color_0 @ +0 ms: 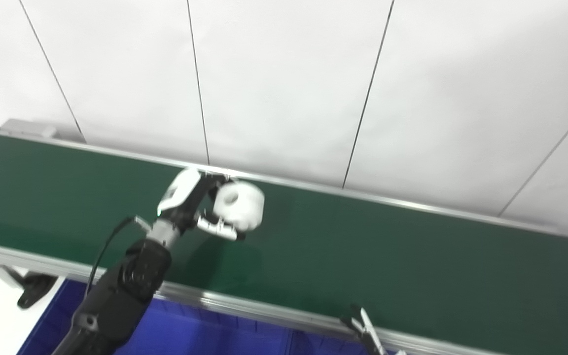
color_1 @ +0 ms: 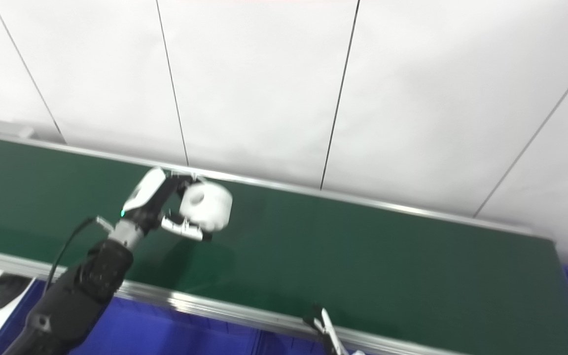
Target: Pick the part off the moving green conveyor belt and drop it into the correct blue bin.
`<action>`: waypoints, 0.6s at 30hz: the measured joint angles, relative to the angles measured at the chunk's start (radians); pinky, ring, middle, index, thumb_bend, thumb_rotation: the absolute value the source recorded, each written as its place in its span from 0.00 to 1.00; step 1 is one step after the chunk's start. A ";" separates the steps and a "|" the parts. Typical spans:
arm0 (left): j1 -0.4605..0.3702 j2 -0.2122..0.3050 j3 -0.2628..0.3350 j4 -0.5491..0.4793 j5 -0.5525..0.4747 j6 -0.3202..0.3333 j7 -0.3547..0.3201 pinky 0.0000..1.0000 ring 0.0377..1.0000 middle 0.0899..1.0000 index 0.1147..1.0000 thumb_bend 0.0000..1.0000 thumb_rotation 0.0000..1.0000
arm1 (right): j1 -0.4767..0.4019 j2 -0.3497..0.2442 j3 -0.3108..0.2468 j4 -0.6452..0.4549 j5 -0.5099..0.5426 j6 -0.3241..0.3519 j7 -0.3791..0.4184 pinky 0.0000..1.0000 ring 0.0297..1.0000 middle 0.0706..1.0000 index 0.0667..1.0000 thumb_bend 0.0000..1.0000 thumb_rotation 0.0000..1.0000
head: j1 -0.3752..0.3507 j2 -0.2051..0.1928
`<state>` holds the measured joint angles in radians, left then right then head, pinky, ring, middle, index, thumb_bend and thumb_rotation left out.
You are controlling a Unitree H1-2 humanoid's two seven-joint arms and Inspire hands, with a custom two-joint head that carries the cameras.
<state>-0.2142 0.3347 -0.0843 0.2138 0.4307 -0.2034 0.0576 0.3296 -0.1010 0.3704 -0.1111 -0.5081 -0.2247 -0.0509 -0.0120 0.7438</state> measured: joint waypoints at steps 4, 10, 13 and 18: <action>0.081 0.028 0.007 -0.089 -0.058 -0.027 -0.049 0.44 0.40 0.44 0.46 0.50 0.00 | 0.004 0.013 0.001 -0.041 -0.012 0.005 0.004 0.80 0.88 0.87 0.98 0.82 0.54 | -0.066 0.031; 0.218 0.078 -0.003 -0.170 -0.075 -0.133 -0.099 0.39 0.38 0.44 0.48 0.49 0.00 | 0.006 0.026 0.000 -0.115 -0.033 0.082 0.045 0.81 0.88 0.89 1.00 0.81 0.55 | -0.164 0.087; 0.246 0.087 -0.014 -0.187 -0.076 -0.185 -0.119 0.37 0.36 0.44 0.49 0.49 0.00 | 0.001 0.038 0.001 -0.136 -0.051 0.123 0.061 0.76 0.86 0.89 0.99 0.82 0.53 | -0.198 0.091; 0.295 0.122 -0.057 -0.214 -0.085 -0.222 -0.198 0.38 0.38 0.44 0.48 0.49 0.00 | 0.001 0.056 0.001 -0.139 -0.066 0.140 0.062 0.75 0.87 0.90 1.00 0.82 0.54 | -0.198 0.082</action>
<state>0.0810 0.4566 -0.1411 0.0003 0.3461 -0.4253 -0.1402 0.3306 -0.0445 0.3717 -0.2498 -0.5740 -0.0850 0.0114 -0.2102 0.8254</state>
